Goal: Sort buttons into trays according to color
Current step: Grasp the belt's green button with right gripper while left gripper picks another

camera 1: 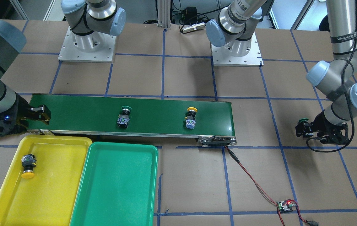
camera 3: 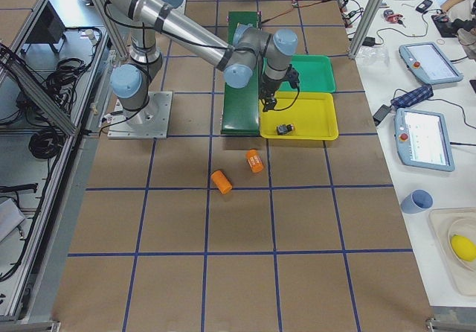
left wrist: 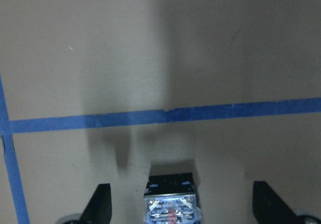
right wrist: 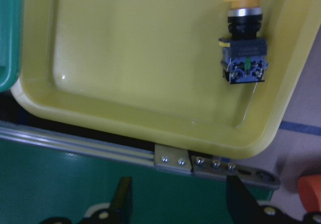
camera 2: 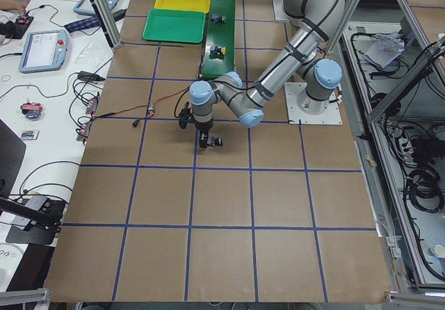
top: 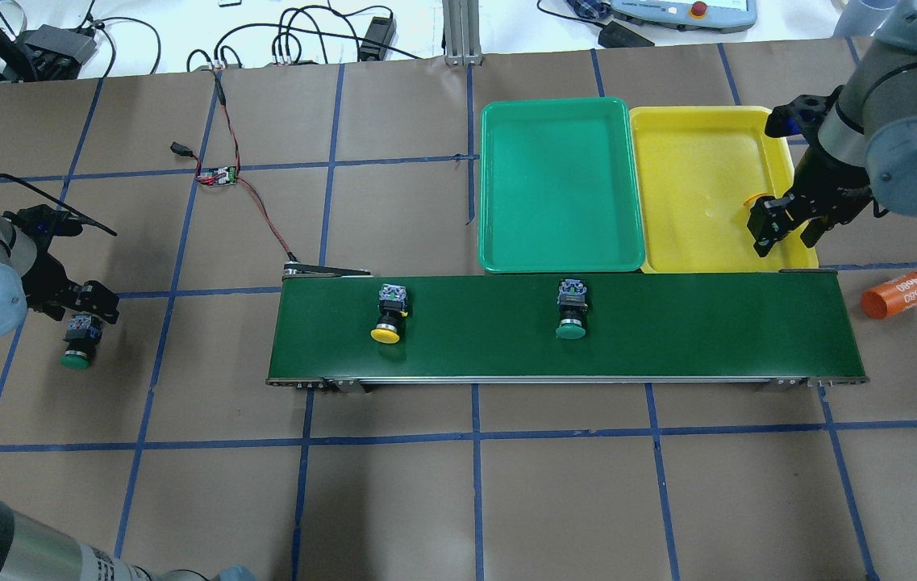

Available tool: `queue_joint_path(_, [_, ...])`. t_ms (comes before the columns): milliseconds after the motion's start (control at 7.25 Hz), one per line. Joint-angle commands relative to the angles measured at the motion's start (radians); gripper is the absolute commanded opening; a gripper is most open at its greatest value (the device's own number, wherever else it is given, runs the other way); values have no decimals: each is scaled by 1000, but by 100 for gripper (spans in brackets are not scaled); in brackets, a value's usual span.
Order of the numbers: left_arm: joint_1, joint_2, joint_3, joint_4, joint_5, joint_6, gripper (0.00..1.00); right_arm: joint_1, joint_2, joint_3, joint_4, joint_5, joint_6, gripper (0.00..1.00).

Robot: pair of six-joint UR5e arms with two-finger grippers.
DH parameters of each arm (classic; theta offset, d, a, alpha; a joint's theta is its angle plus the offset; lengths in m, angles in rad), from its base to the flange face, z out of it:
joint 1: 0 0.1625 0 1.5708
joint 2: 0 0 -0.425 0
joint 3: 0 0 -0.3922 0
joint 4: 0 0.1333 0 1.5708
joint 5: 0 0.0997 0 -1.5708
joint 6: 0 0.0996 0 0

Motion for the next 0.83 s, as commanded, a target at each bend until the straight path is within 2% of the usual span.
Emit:
queue_joint_path(0, [0, 6, 1, -11, 10, 0, 0, 42, -131, 108, 4, 5, 102, 71])
queue_joint_path(276, [-1, -6, 4, -13, -4, -4, 0, 213, -109, 124, -36, 8, 299, 71])
queue_joint_path(414, [-12, 1, 18, -24, -4, -4, 0, 238, -75, 125, -60, 10, 328, 71])
queue_joint_path(552, [-24, 44, 35, -113, -22, -14, 0, 263, -72, 125, -83, 52, 384, 73])
queue_joint_path(690, [-56, 52, 96, -213, -62, -61, 0, 281, -63, 125, -106, 53, 388, 86])
